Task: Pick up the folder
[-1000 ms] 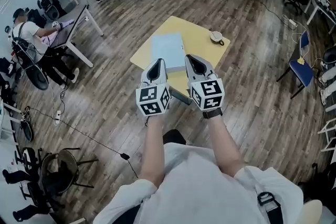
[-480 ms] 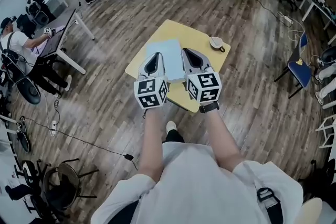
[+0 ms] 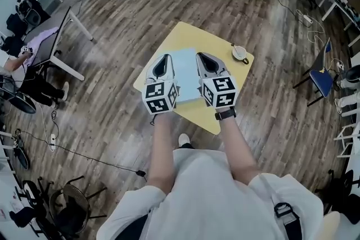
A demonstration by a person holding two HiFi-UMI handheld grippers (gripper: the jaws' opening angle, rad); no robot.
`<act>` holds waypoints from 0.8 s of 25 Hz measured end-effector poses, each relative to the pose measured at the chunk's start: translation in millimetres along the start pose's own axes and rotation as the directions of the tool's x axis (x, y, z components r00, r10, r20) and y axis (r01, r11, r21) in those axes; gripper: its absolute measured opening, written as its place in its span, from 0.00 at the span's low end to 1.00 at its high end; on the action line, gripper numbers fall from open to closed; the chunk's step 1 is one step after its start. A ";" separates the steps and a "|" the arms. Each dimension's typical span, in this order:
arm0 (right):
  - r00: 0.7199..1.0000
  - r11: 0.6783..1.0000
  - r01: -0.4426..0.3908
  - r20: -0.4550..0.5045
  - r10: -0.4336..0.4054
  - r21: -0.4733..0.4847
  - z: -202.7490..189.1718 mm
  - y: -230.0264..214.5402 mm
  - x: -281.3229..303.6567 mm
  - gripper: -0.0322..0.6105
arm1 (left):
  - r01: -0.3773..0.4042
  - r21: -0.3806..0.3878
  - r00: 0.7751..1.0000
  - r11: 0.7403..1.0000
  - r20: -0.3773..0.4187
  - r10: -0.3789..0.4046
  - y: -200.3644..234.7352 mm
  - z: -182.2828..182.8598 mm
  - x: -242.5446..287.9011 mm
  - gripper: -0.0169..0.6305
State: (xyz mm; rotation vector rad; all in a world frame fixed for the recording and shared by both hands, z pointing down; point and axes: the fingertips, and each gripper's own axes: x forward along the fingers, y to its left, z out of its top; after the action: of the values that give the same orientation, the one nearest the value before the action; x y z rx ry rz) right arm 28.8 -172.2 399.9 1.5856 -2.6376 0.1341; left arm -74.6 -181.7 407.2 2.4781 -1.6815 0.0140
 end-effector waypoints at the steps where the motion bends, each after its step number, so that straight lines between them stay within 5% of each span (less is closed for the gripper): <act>1: 1.000 1.000 0.004 -0.008 -0.004 0.007 -3.7 -1.2 9.9 0.07 | 0.003 -0.005 1.000 1.000 -0.005 -0.003 6.6 -2.5 5.4 0.04; 10: 0.995 0.999 -0.031 -0.097 0.034 0.035 -31.6 -16.0 83.1 0.07 | -0.018 -0.062 0.996 0.998 -0.090 0.012 53.9 -25.8 64.7 0.05; 14: 0.990 0.993 -0.001 -0.141 0.017 0.118 -68.8 -34.4 102.6 0.07 | 0.067 -0.132 0.982 0.989 -0.167 -0.089 55.9 -57.7 83.1 0.05; 20: 0.964 0.986 0.038 -0.267 0.007 0.163 -129.1 -63.8 132.9 0.07 | 0.012 -0.178 0.952 0.984 -0.300 -0.065 82.1 -121.6 107.1 0.05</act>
State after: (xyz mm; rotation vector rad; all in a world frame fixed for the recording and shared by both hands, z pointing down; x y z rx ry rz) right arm 23.9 -305.0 543.9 1.5098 -2.4596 0.5412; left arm -101.5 -295.0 546.6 2.2437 -1.4409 0.2246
